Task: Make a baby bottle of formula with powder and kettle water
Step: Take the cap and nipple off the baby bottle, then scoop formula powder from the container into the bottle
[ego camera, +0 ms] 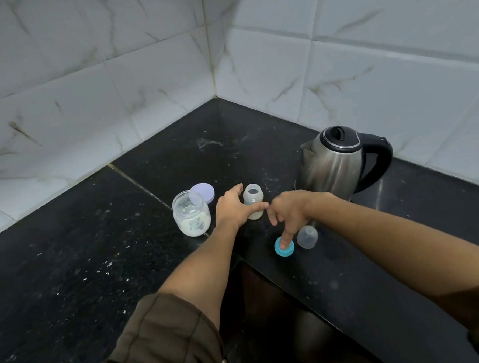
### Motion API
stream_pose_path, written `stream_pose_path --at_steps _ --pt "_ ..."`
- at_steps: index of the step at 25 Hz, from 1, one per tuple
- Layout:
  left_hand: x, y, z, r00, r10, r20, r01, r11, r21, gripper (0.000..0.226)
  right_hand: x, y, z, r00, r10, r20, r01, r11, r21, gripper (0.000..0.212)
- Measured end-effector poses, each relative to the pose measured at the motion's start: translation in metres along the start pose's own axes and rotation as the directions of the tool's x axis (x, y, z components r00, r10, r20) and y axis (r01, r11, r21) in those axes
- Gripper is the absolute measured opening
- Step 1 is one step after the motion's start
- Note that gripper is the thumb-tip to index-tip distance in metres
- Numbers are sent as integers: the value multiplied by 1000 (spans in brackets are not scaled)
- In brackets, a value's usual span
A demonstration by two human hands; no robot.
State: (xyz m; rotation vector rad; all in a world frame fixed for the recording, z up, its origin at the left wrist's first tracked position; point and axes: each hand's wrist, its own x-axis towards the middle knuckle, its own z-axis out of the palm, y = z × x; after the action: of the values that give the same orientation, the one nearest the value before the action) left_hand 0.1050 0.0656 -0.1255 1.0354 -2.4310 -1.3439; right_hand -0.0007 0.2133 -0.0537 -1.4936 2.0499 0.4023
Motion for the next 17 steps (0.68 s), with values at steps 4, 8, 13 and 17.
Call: stream_pose_path --at_steps 4,8,13,17 --pt "-2 14 -22 997 79 3 -79 996 -38 122 -6 -7 -27 999 -5 -44 8 999 51 46" --pt "-5 37 -63 974 171 -149 -182 981 -66 121 -10 -25 -64 983 -68 -168 73 997 23 39" --pt "-13 21 -137 946 215 -242 -180 971 159 122 1 -47 -102 866 -100 -490 97 995 -31 13" --pt "-29 -29 -182 993 61 -104 -25 948 318 148 20 -75 -116 858 -164 -486 165 985 -41 26"
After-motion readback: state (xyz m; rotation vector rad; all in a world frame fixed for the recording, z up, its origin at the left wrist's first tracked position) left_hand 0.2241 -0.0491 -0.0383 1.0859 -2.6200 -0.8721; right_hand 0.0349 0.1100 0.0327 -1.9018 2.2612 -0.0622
